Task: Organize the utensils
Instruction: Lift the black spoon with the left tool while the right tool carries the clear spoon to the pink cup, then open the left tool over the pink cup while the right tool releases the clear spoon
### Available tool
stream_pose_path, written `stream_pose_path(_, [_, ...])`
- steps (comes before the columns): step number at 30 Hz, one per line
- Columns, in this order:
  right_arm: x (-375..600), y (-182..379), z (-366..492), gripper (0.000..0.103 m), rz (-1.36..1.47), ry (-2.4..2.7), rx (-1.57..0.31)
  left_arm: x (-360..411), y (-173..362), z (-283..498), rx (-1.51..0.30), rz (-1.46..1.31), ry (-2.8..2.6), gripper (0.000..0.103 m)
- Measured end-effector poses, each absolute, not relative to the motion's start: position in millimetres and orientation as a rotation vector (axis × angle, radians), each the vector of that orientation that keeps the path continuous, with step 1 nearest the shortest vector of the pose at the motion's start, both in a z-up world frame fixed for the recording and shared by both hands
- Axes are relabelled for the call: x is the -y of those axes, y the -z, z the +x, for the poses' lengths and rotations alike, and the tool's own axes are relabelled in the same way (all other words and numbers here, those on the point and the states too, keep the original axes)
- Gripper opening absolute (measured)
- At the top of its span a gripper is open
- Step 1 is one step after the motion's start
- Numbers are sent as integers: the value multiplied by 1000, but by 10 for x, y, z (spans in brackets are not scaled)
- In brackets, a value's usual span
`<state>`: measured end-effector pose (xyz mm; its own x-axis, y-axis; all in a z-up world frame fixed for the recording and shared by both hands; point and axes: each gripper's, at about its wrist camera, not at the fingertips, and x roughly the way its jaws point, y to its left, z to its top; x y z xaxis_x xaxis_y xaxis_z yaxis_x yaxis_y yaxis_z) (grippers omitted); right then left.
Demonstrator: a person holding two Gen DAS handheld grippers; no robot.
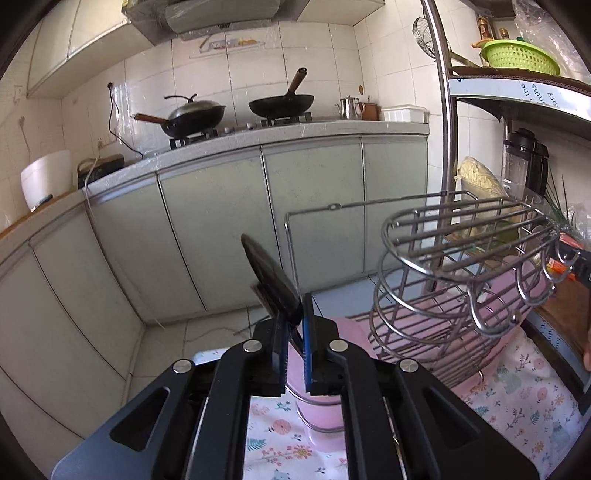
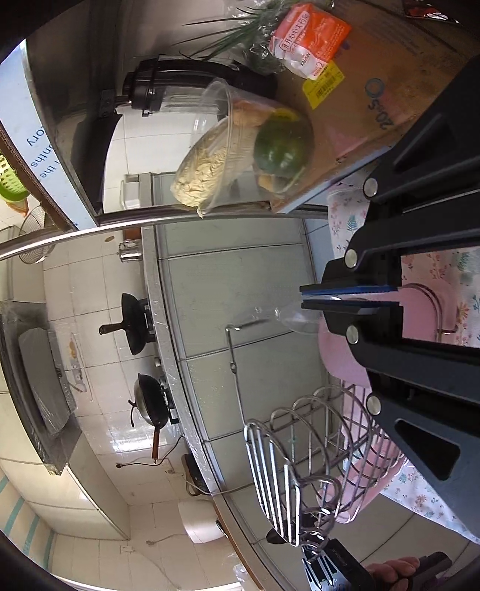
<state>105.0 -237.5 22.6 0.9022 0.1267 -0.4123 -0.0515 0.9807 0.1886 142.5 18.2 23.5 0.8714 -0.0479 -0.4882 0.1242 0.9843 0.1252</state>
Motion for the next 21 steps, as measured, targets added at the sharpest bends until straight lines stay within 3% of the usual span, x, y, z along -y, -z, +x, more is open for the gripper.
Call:
stream_pose_path(4, [2344,-226,1067,5,182,-127,-489,-195,-209,1406,-547,134,113,12])
stream_pose_path(7, [2362,-251,1020,20,195,-148,-494,-219,-264,1340,-538,128,112,17])
stream_pose_path(11, [2386,-346,894,21,191,-150,-469,-261,-408,1194,-489,120,100,28])
stream_pose_path(21, [2355,-349,475,21,179,-178,-506,-413,-623,739,-462,64,85,31])
